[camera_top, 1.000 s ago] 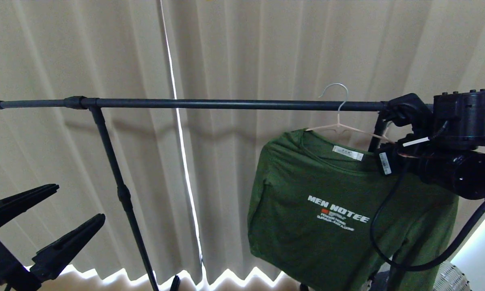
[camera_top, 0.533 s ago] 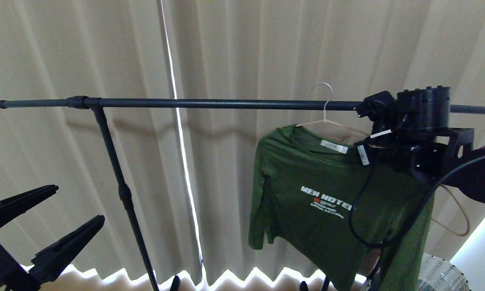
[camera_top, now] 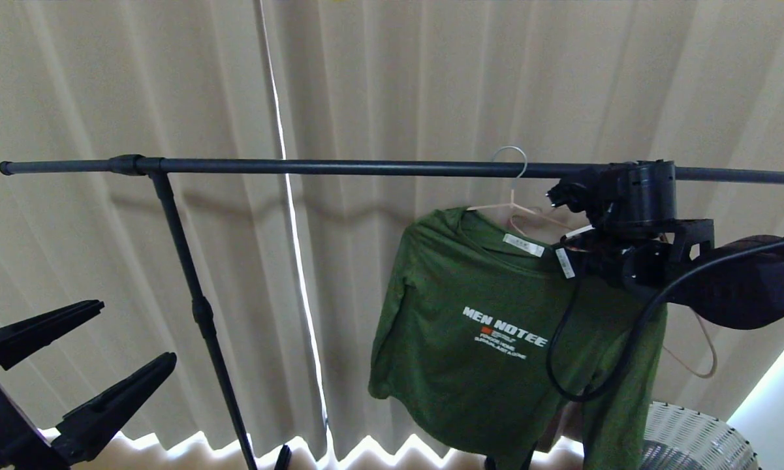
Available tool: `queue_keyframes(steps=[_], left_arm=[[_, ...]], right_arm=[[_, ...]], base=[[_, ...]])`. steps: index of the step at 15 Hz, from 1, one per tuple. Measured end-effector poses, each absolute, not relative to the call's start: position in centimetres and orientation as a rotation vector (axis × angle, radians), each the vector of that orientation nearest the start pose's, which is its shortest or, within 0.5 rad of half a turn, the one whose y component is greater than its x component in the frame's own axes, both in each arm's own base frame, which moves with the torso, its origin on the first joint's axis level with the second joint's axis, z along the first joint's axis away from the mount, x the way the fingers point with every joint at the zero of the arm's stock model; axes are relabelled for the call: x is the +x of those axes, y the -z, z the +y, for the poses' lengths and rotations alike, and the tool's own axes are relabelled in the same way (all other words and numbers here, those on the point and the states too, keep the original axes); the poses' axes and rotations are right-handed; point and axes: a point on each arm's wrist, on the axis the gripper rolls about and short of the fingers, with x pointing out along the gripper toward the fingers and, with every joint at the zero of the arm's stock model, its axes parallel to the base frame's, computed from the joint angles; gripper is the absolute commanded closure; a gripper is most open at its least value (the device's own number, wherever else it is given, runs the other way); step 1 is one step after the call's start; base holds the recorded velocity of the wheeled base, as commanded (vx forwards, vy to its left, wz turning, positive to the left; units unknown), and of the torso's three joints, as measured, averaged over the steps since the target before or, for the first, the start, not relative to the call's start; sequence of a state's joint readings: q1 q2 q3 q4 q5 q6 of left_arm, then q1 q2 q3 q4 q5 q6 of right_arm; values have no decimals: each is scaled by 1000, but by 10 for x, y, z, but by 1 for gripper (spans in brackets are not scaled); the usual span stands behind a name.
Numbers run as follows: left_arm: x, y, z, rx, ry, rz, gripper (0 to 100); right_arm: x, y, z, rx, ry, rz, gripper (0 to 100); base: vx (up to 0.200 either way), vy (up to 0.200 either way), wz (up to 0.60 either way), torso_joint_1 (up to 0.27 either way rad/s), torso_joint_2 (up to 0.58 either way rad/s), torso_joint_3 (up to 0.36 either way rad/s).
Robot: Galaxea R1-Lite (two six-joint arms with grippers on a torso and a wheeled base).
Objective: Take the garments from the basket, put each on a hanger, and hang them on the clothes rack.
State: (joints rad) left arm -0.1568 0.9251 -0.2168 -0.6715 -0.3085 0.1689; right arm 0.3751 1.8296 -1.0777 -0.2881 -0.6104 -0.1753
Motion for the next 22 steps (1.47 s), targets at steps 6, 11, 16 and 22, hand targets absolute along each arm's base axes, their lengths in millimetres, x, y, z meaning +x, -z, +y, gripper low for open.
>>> queue_keyframes(steps=[6,11,16,22], left_arm=[[100,-179,-23,162,469,1,0],[100,-179,-23,163,470,2,0],[100,-178,-23,162,470,5,0],[100,-178,-23,162,469,5,0]], right_arm=[[321,-179,130,-410,149,430,100],[325,-174,136,-418,133,439,100],[320,-174,148,-399,89,424,0],[310,-174,163,-289,37,414,0]], base=[[0,0,0,0,0,0],[0,0,0,0,0,0],[0,0,0,0,0,0],[0,0,0,0,0,0]])
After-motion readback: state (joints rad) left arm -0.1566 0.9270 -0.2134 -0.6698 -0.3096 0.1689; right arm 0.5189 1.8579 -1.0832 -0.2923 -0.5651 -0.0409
